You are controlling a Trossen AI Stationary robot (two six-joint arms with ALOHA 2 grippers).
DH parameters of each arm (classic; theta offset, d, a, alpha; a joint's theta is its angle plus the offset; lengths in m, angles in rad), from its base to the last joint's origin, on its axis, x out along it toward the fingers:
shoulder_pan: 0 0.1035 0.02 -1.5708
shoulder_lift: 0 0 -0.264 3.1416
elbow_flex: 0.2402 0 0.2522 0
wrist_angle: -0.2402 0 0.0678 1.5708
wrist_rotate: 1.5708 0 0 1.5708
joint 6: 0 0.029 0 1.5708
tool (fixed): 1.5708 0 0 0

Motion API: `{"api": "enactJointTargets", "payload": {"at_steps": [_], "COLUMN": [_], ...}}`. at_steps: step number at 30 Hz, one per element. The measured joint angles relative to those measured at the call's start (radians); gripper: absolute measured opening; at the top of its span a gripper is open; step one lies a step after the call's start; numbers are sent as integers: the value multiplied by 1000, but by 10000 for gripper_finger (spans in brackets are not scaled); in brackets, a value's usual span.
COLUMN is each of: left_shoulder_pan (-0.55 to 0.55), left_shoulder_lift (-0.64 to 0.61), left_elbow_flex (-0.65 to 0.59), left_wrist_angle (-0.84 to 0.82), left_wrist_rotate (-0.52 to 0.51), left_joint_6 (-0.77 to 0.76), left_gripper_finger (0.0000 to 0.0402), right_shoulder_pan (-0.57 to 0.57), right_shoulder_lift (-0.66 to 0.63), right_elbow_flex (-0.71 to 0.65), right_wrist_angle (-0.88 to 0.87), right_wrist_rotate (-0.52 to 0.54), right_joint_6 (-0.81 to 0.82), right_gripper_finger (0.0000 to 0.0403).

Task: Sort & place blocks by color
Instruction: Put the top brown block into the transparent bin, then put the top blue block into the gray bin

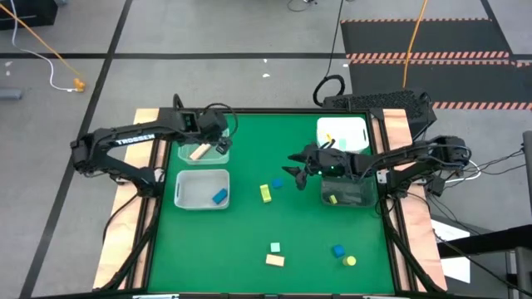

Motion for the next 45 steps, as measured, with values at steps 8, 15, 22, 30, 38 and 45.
{"api": "enactJointTargets", "payload": {"at_steps": [8,15,22,30,38,45], "left_shoulder_pan": [101,100,99,99,98,83], "left_shoulder_lift": [0,0,0,0,0,0], "left_elbow_flex": [-218,-273,-273,-273,-239,-217], "left_wrist_angle": [205,226,227,227,228,229], "left_wrist_rotate": [54,54,54,55,70,119], "left_joint_6": [-106,-149,-192,-199,-197,-193], "left_gripper_finger": [65,69,114,180,226,236], "right_shoulder_pan": [21,21,22,28,23,-3], "right_shoulder_lift": [0,1,85,181,268,358], "right_elbow_flex": [15,29,30,81,144,152], "right_wrist_angle": [-20,-69,-67,-71,-99,-26], "right_wrist_rotate": [0,1,-1,-52,-119,-215], "right_joint_6": [-112,-184,-202,-222,-344,-343], "right_gripper_finger": [238,238,238,238,238,238]}}
